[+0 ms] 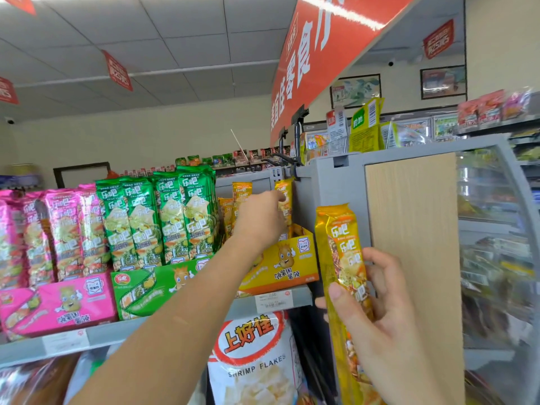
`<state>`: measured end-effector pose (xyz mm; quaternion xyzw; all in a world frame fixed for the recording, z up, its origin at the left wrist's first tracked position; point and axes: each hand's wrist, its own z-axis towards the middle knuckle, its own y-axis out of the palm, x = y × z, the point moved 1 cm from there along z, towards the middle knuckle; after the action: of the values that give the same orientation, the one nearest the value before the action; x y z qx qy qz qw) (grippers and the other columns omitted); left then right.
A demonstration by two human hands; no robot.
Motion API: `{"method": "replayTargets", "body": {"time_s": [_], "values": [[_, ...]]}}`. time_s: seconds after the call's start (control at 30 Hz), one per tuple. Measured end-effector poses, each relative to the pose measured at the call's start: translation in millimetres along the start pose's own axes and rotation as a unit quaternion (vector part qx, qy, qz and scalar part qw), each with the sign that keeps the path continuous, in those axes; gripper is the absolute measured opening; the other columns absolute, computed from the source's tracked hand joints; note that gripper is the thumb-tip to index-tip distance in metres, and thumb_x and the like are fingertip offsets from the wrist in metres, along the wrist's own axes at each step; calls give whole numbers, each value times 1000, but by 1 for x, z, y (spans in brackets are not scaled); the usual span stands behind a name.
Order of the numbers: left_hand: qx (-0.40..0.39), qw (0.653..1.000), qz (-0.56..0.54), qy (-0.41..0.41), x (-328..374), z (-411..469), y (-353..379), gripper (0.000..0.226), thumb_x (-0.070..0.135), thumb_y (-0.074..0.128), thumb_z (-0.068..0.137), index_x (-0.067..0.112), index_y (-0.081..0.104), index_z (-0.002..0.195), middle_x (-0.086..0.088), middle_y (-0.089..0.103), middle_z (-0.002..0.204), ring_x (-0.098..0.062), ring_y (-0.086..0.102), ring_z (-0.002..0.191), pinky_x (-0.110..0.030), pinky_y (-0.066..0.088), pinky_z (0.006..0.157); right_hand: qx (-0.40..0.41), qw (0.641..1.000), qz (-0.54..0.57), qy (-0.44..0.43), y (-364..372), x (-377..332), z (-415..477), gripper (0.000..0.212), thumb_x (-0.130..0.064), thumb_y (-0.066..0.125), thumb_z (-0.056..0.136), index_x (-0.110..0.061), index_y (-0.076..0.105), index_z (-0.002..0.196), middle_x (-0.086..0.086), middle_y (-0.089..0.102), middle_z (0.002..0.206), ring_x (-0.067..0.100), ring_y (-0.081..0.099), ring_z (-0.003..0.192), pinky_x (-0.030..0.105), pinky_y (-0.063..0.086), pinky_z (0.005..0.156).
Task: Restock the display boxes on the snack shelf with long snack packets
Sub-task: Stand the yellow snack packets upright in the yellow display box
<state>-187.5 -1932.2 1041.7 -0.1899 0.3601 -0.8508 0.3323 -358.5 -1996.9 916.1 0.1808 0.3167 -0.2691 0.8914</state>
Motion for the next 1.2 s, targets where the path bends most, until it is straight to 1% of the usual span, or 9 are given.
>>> {"method": "replayTargets", "body": {"time_s": [0.07,0.17,0.3,0.43,0.57,0.7,0.83,0.93,1.2], "values": [[66,984,-166,-1,7,-20,-13,29,11,48,97,17,70,116,0,74,102,-17,68,88,-35,55,78,-14,1000,6,-6,0,0,-2,36,-54,61,75,-58,51,109,-14,68,111,21,74,82,41,60,72],[52,869,-492,16,21,-69,-24,20,21,53,99,25,73,101,15,72,78,1,65,72,-24,56,65,-19,1000,11,2,2,3,-5,33,-55,53,80,-61,52,112,-13,69,112,19,74,79,29,59,65],[29,779,-625,31,34,-120,-25,25,34,59,89,22,72,106,4,74,89,-8,67,79,-28,59,70,-38,999,-9,-9,6,4,-14,35,-61,51,84,-60,52,119,-10,70,105,16,71,83,33,58,69],[94,769,-632,7,31,-136,-26,28,31,69,78,19,74,102,5,76,90,-6,67,78,-26,58,72,-77,997,-3,22,11,3,-22,49,-77,52,79,-57,51,123,-13,71,99,12,71,82,32,55,70],[146,745,-649,-45,30,-141,-27,29,34,67,75,8,78,84,7,72,73,-1,60,63,-18,50,59,-171,978,54,102,11,-3,-29,61,-73,63,74,-54,47,130,-8,72,105,11,70,87,28,54,73],[184,690,-693,-100,15,-133,-32,27,43,73,73,16,76,71,6,59,63,-10,47,60,-24,43,57,-275,920,166,225,10,-10,-43,67,-70,72,66,-44,55,125,14,69,87,23,62,57,26,50,52],[147,639,-747,-110,14,-130,-32,37,38,82,64,13,76,91,0,67,75,-14,55,65,-32,48,66,-226,928,175,238,16,-14,-49,64,-75,70,62,-31,63,108,15,64,71,24,49,39,24,41,40],[108,610,-774,-126,12,-132,-31,67,28,82,65,2,61,123,0,69,84,-12,61,67,-32,52,66,-198,934,174,239,17,-15,-52,57,-69,69,66,-26,62,102,14,64,69,23,47,36,22,39,38],[96,650,-745,-115,20,-152,-24,53,29,79,68,23,56,116,-2,72,81,-12,65,65,-29,55,57,-128,958,117,230,23,-22,-58,42,-64,61,69,-27,57,86,8,61,63,23,50,37,24,41,37]]}}
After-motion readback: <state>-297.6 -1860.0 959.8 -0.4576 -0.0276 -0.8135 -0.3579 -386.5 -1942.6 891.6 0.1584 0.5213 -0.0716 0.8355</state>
